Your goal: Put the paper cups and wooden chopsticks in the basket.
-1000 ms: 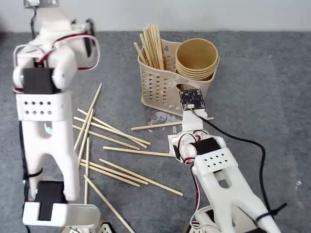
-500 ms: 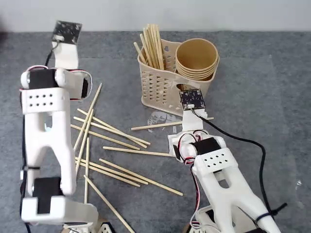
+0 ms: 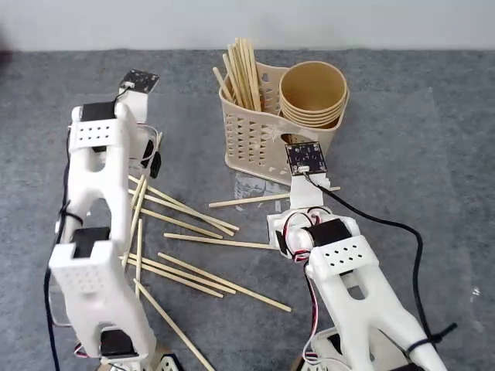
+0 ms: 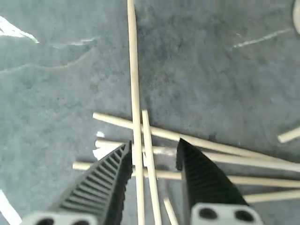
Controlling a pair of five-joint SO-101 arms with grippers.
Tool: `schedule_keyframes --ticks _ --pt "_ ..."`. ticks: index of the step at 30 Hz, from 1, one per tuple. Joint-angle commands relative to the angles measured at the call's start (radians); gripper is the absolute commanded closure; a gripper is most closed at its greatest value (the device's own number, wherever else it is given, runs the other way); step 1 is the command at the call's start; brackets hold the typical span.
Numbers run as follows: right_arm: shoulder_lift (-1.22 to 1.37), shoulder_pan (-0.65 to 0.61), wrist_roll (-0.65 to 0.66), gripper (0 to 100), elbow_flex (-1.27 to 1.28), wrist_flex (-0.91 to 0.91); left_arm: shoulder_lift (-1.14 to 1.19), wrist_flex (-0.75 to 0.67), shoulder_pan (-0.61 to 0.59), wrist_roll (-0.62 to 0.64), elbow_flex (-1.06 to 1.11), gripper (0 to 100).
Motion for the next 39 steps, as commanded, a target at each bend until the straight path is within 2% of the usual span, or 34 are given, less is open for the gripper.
schedule_keyframes --ticks 1,5,14,16,19,23,39 --pt "-0.030 0.010 -0.011 99.0 -0.006 -0.018 0.060 -0.011 -0.023 -0.012 -0.127 85" --pt "-0.030 0.010 -0.011 99.0 -0.006 -0.018 0.167 0.002 -0.046 -0.014 -0.189 85" --pt "-0.030 0.010 -0.011 99.0 -0.006 -0.019 0.282 0.192 -0.046 -0.063 -0.341 85" --pt "-0.030 0.010 -0.011 99.0 -0.006 -0.018 0.304 0.201 -0.043 -0.064 -0.354 88" --pt "-0.030 0.010 -0.011 99.0 -0.006 -0.016 0.330 0.201 -0.026 -0.068 -0.352 99" --pt "-0.030 0.010 -0.011 99.0 -0.006 -0.016 0.339 0.258 -0.003 -0.064 -0.357 99" --pt "-0.031 0.010 -0.011 99.0 -0.006 -0.015 0.023 0.273 0.000 -0.058 -0.363 99"
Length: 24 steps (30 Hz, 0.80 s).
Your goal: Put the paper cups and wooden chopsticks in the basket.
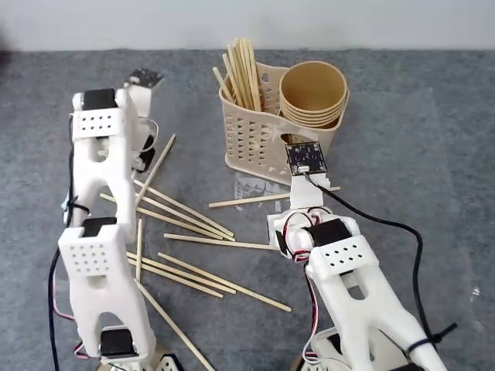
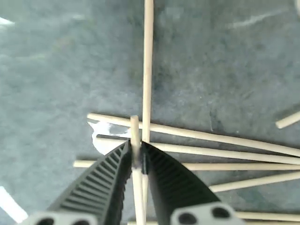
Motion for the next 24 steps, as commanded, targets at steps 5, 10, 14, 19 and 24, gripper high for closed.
schedule_keyframes --ticks 5,10,14,19,24 --pt "-0.031 0.010 -0.011 99.0 -0.006 -0.015 -0.256 0.028 0.006 0.068 -0.039 99" --pt "-0.031 0.010 -0.011 99.0 -0.006 -0.015 -0.448 0.026 0.029 0.104 -0.039 99" --pt "-0.031 0.010 -0.011 99.0 -0.006 -0.015 -0.588 0.020 0.071 0.172 -0.039 99" --pt "-0.031 0.010 -0.011 99.0 -0.006 -0.015 -0.724 -0.100 0.120 0.310 -0.041 99" --pt "-0.031 0.010 -0.011 99.0 -0.006 -0.015 -0.795 -0.319 0.123 0.500 -0.038 99"
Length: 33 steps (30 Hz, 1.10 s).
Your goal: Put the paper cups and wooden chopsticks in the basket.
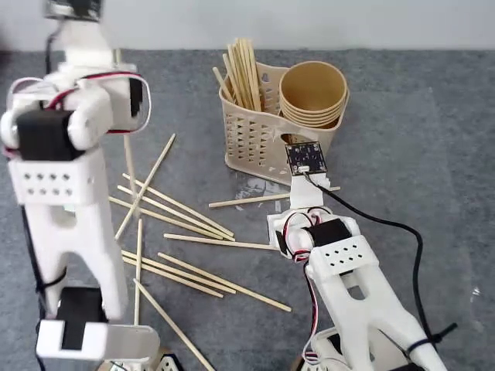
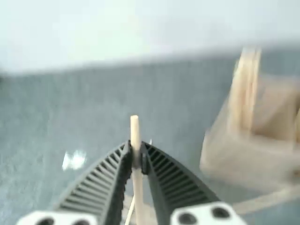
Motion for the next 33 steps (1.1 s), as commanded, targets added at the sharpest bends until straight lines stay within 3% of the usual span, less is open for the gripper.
schedule_keyframes --ticks 1,13,22,26,33 --pt "-0.031 0.010 -0.011 99.0 -0.006 -0.015 -0.081 -0.167 0.008 0.146 -0.039 99" --pt "-0.031 0.010 -0.011 99.0 -0.006 -0.015 -0.081 -0.559 0.084 0.443 -0.033 99" --pt "-0.030 0.010 -0.009 99.0 -0.006 -0.015 0.015 -0.760 0.153 0.460 0.085 99" --pt "-0.030 0.010 -0.009 99.0 -0.006 -0.015 0.064 -0.769 0.155 0.443 0.111 99" --pt "-0.031 0.010 -0.008 99.0 -0.006 -0.015 0.103 -0.664 0.172 0.341 0.110 99"
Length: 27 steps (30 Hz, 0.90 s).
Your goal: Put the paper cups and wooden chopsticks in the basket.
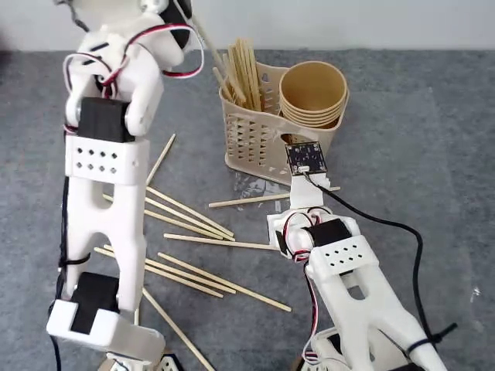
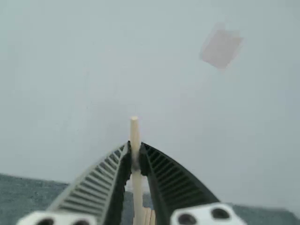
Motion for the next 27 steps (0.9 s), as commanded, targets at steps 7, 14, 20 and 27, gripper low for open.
schedule_keyframes --ticks 7,14,20,27 --pt "-0.028 0.010 -0.009 99.0 -0.006 -0.015 -0.009 0.078 0.011 -0.043 -0.018 89" --pt "-0.027 0.010 -0.009 99.0 -0.006 -0.015 -0.049 0.150 -0.017 -0.041 -0.073 86" --pt "-0.025 0.007 -0.009 99.0 -0.006 -0.015 -0.080 0.265 -0.092 -0.153 -0.114 86" --pt "-0.024 0.007 -0.009 99.0 -0.006 -0.015 0.002 0.468 -0.215 -0.310 -0.090 86"
